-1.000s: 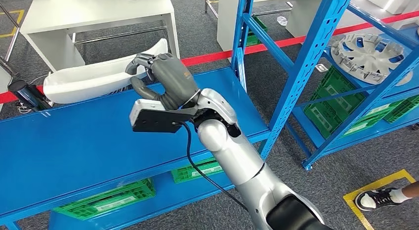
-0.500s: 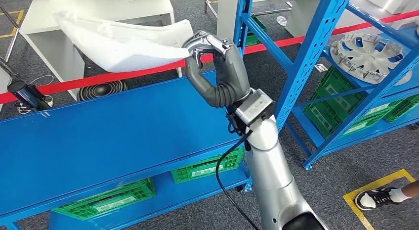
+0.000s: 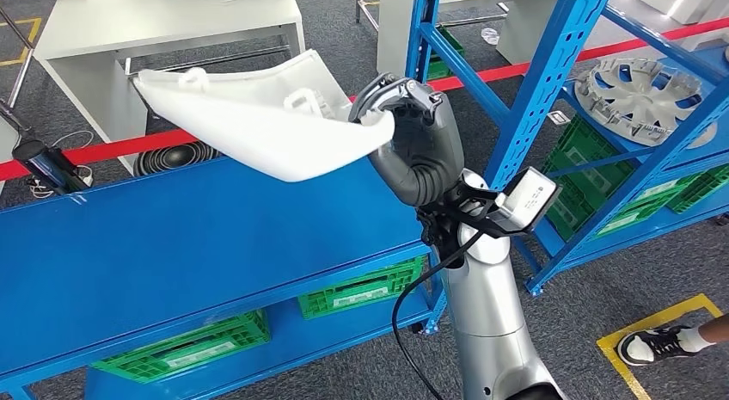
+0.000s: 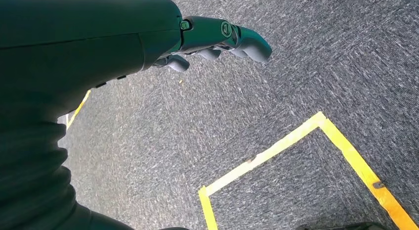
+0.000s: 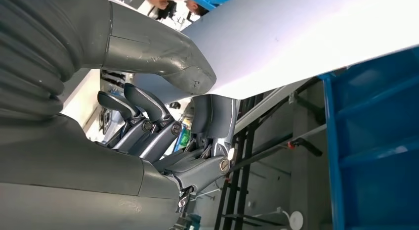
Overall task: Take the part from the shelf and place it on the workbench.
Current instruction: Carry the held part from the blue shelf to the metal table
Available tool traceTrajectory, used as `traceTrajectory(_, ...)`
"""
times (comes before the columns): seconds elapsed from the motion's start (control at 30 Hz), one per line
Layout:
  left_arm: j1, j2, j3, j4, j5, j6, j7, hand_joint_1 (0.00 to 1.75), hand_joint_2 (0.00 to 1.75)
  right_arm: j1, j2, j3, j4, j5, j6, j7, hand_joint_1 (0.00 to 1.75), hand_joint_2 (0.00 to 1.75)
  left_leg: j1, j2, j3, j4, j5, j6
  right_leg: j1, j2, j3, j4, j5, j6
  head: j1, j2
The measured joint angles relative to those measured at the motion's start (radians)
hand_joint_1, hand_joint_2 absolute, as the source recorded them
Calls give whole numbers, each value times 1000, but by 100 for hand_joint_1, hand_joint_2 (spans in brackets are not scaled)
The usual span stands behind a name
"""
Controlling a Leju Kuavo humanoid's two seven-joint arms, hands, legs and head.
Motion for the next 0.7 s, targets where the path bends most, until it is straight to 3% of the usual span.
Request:
traceTrajectory(0.23,-2,0,0,0,0,-4,8,0,175,12,-1,-30,0,-64,80,0,175,175,0,0,0,0,0,0,0,0,0,0,0,0,0,0)
traceTrajectory(0.53,-4,0,0,0,0,-5,11,0,175,13,-1,-53,0,-74,88,0,175,175,0,0,0,0,0,0,0,0,0,0,0,0,0,0)
traceTrajectory(0.7,-4,2,0,0,0,-7,17,0,175,14,-1,-57,0,-75,96,0,175,175,-8,0,-1,4,-3,10,-9,0,3,-4,3,11,0,0)
